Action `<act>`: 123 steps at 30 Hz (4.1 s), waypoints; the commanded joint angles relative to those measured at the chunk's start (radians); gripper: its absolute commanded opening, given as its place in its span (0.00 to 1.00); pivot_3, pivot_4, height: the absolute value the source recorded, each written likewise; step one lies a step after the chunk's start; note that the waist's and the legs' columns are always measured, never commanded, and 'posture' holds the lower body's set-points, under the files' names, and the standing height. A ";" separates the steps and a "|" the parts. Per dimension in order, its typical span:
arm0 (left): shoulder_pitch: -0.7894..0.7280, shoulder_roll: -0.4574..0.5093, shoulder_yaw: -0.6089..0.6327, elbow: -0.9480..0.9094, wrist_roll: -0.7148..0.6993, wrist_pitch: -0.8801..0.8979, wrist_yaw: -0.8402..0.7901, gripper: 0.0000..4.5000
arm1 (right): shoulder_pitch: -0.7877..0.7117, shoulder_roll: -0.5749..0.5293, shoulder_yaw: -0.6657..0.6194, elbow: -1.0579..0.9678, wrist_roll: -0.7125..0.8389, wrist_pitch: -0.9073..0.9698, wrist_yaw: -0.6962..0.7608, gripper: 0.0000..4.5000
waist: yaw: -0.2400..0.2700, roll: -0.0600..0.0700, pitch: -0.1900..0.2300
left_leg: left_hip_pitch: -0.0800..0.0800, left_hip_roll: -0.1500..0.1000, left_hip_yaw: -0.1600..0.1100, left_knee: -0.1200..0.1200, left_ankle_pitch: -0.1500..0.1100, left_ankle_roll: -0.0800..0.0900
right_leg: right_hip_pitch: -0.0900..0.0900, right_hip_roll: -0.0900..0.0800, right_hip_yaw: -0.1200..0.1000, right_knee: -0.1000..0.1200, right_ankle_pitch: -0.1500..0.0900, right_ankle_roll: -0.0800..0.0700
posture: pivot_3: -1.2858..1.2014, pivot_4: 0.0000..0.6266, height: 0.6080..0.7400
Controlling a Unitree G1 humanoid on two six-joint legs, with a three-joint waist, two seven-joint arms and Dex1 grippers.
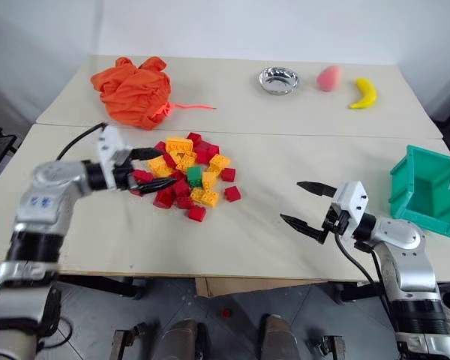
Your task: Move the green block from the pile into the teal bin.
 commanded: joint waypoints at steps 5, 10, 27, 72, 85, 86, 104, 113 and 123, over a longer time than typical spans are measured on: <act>-0.225 -0.045 -0.160 0.353 0.176 -0.169 -0.083 0.99 | 0.056 -0.006 -0.060 -0.089 0.018 0.004 -0.048 1.00 | -0.009 0.000 0.000 | 0.000 0.000 0.001 -0.001 0.000 0.000 | 0.000 0.000 0.000 0.000 0.000 0.000 | 0.52 0.24 1.00; -0.295 -0.078 -0.200 0.492 0.240 -0.235 -0.100 0.99 | 0.084 0.000 -0.068 -0.108 0.021 0.001 -0.072 1.00 | -0.003 0.000 0.000 | 0.000 0.000 0.001 -0.001 0.000 0.000 | 0.000 0.000 0.000 -0.001 0.000 0.000 | 0.52 0.24 1.00; -0.456 -0.164 -0.211 0.733 0.330 -0.295 -0.122 0.48 | 0.124 0.019 -0.079 -0.126 0.023 -0.034 -0.103 1.00 | -0.001 0.000 0.000 | 0.001 0.000 0.001 0.000 0.000 0.000 | 0.000 0.000 0.000 0.000 0.000 0.000 | 0.52 0.24 1.00; 0.081 -0.183 0.064 0.026 -0.087 -0.340 -0.369 1.00 | 0.188 0.091 -0.124 -0.393 0.051 0.569 -0.636 1.00 | 0.003 0.002 -0.001 | -0.001 -0.001 -0.002 0.001 0.000 0.001 | 0.000 -0.001 0.000 0.000 0.000 0.001 | 0.52 0.24 1.00; 0.211 -0.121 0.050 -0.230 -0.129 -0.196 -0.268 1.00 | -0.008 0.189 0.034 -0.337 -0.100 0.779 -0.847 1.00 | -0.003 0.002 -0.001 | -0.002 -0.001 -0.002 0.002 0.000 0.001 | 0.000 -0.001 0.000 0.001 0.000 0.001 | 0.52 0.24 1.00; 0.211 -0.120 0.043 -0.243 -0.137 -0.190 -0.277 1.00 | -0.013 0.207 0.037 -0.337 -0.101 0.774 -0.851 0.96 | -0.003 0.002 -0.001 | -0.002 -0.001 -0.002 0.002 0.000 0.001 | 0.000 -0.001 0.000 0.001 0.000 0.001 | 0.52 0.24 1.00; 0.179 -0.329 -0.039 -0.247 -0.161 -0.181 -0.143 1.00 | 0.049 0.083 -0.262 -0.375 -0.080 0.562 -0.730 0.50 | 0.005 0.002 -0.001 | -0.002 -0.001 -0.002 0.002 0.000 0.002 | 0.000 -0.001 0.000 0.000 0.001 0.001 | 0.52 0.24 1.00; 0.111 -0.494 -0.108 -0.160 -0.103 -0.212 -0.017 1.00 | -0.041 -0.136 -0.511 -0.042 -0.125 0.553 -0.789 0.50 | 0.002 0.002 -0.001 | -0.001 -0.001 -0.001 0.002 0.000 0.002 | 0.001 -0.001 0.000 -0.001 0.001 0.001 | 0.52 0.24 1.00; 0.084 -0.550 -0.143 -0.143 -0.074 -0.231 0.041 1.00 | -0.155 -0.247 -0.423 0.432 -0.190 0.306 -0.649 0.50 | -0.005 0.004 -0.002 | 0.000 -0.001 0.001 0.000 0.000 0.002 | 0.001 -0.001 0.001 -0.002 0.001 0.001 | 0.52 0.24 1.00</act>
